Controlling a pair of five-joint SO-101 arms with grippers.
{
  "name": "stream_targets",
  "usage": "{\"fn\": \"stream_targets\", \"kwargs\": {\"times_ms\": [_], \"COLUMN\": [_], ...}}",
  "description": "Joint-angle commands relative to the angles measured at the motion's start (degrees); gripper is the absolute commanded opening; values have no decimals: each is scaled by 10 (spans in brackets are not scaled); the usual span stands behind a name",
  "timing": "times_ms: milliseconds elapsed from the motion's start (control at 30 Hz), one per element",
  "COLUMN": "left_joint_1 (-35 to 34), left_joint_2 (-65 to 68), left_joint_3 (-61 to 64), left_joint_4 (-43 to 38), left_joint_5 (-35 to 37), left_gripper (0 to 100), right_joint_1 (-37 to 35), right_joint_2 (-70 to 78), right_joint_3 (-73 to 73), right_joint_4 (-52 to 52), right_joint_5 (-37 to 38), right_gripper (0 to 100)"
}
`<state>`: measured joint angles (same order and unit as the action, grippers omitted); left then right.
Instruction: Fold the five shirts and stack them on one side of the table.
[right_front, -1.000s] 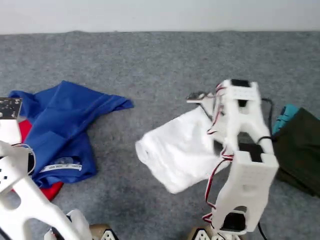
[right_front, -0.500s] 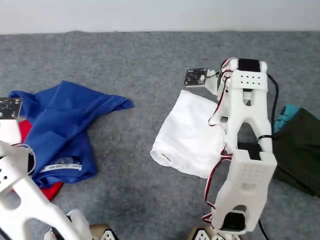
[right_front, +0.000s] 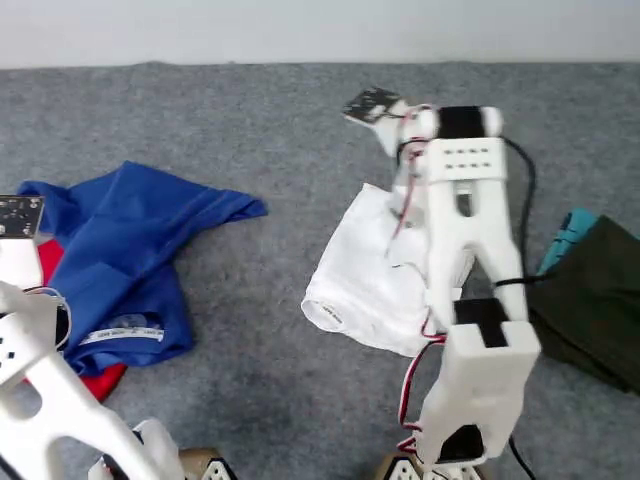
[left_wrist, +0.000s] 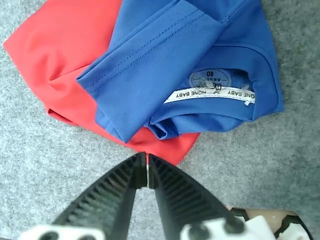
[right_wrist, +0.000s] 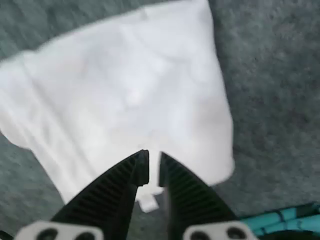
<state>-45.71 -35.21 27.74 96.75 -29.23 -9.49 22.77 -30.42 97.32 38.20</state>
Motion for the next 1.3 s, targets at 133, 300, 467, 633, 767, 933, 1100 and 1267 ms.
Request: {"fn": "stream_targets", "kwargs": {"times_ms": [133,300,467,633,767,933,1100,1267], "left_joint_1": [0,0,0,0,0,0,3,3], "left_joint_2": [-15,-15,-15,-15,-15,-15,-15,-15], "left_joint_3": [29,30,30,30,30,30,30,29], "left_joint_4": [3,3,1,0,0,0,-1,-4], "left_joint_5": [3,3,3,1,1,0,0,0], "left_gripper": [16,16,16,16,16,16,16,16], "right_joint_1": [-109,-162,-219,-263,-253,-204,-160,-191], "right_joint_2": [50,105,122,120,87,6,12,111], "right_joint_3": [-25,-25,9,38,37,37,41,40], "right_joint_4": [14,53,54,54,54,47,3,-2], "right_joint_5": [-163,-211,-251,-265,-265,-255,-217,-220], "right_gripper": [9,9,9,9,9,9,9,9]}}
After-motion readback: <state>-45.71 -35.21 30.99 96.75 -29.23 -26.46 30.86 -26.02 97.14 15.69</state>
